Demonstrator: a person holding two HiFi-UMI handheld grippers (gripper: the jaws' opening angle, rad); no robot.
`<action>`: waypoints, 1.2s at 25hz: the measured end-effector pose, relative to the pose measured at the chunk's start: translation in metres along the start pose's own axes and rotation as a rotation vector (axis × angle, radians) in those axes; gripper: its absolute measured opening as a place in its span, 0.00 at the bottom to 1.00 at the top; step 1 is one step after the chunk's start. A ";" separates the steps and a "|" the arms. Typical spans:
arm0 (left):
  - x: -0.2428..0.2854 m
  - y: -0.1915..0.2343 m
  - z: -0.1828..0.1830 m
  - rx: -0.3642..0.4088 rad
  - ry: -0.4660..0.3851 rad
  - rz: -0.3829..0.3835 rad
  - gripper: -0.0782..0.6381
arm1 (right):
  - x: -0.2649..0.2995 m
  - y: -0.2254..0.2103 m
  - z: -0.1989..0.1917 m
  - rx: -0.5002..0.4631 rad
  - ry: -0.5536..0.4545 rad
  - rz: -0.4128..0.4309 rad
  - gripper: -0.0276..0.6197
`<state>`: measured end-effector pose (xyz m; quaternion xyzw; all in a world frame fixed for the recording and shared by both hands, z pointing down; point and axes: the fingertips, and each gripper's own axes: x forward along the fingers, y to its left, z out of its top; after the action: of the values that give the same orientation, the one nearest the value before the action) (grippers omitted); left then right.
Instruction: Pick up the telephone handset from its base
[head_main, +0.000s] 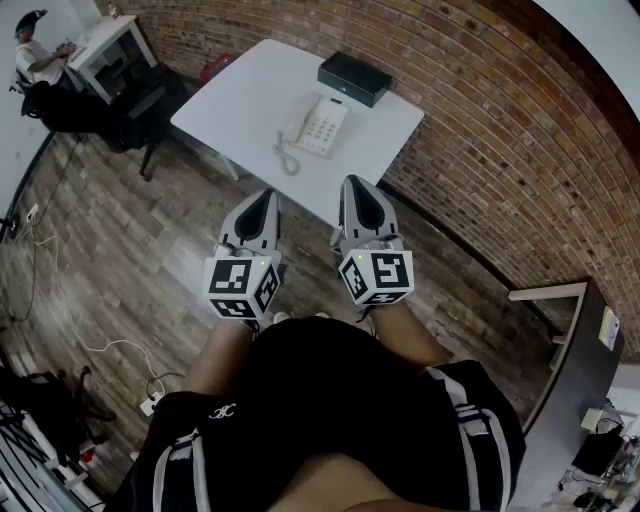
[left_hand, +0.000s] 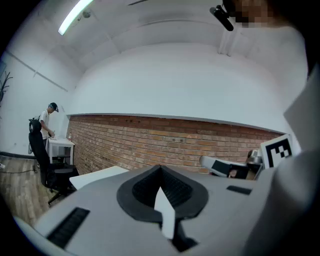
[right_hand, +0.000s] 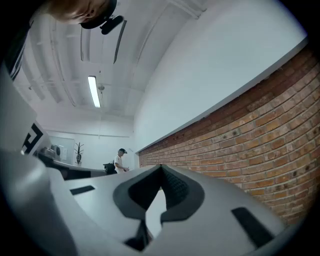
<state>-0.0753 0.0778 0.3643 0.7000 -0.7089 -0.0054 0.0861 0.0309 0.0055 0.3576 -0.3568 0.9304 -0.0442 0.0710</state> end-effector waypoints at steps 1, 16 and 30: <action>0.001 0.001 0.002 0.005 -0.004 0.000 0.11 | 0.001 0.000 0.002 -0.008 -0.004 -0.001 0.04; 0.011 -0.015 -0.002 0.007 -0.002 0.024 0.11 | -0.008 -0.018 0.008 0.023 -0.001 -0.001 0.04; 0.027 -0.033 -0.018 0.010 0.022 0.024 0.11 | -0.010 -0.030 -0.010 0.059 0.042 0.041 0.04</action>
<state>-0.0408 0.0525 0.3815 0.6920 -0.7162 0.0068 0.0903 0.0560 -0.0095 0.3719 -0.3344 0.9372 -0.0775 0.0625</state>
